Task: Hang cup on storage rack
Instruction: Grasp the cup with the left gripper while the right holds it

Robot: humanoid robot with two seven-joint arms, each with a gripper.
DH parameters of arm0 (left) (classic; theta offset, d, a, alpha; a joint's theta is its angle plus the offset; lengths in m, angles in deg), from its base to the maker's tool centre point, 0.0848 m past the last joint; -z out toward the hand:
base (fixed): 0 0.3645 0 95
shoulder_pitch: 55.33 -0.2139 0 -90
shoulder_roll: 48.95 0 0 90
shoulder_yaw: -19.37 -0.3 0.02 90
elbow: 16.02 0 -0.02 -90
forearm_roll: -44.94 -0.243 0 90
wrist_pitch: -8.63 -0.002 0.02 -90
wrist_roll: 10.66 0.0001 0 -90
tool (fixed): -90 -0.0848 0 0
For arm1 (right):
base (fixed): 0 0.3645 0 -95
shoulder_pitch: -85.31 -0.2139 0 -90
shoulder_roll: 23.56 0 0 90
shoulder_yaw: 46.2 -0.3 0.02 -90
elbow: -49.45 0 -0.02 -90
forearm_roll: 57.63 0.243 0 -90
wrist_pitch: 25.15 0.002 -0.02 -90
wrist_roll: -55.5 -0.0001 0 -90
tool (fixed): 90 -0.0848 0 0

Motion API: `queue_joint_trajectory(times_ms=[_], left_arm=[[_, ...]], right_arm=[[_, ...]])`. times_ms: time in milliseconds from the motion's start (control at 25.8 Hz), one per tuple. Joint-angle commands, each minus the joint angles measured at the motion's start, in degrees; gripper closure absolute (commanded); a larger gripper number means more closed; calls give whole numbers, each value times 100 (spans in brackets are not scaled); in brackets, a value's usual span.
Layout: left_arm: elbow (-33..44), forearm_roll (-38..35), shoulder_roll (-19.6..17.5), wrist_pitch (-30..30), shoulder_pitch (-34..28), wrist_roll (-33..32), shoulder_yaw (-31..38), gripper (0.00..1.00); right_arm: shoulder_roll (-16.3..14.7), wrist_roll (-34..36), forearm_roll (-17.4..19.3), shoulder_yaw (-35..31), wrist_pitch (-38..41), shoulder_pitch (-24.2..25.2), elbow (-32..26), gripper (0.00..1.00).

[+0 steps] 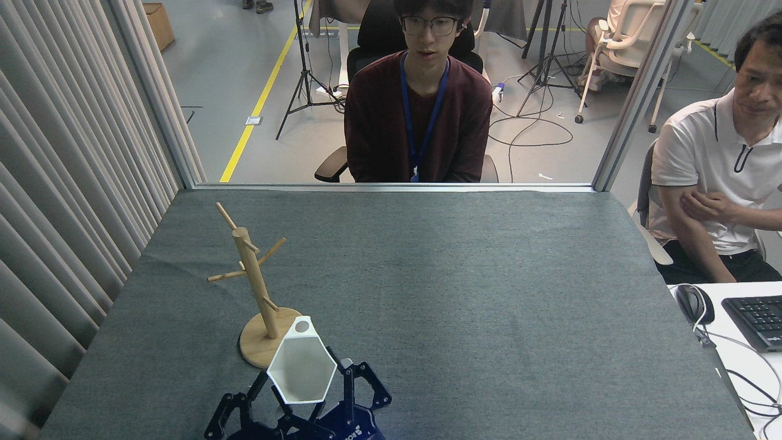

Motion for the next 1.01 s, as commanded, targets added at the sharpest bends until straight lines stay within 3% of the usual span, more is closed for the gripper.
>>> queue_joint_trajectory(times_ms=[0, 736, 775, 891, 969], left_arm=[[44, -5, 0, -5, 3, 1, -5, 1], [124, -5, -17, -5, -5, 36, 4, 2], [124, -5, -17, -5, -5, 62, 4, 6], [124, -5, -44, -5, 3, 115, 4, 50], [124, -5, -44, -5, 12, 115, 4, 58]], right_arm=[[1, 1, -5, 142, -27, 0, 25, 42], [45, 54, 12, 520, -141, 9, 350, 43], [45, 54, 12, 520, -141, 9, 350, 43], [36, 54, 21, 520, -141, 9, 350, 43], [36, 54, 30, 520, -150, 9, 350, 43]])
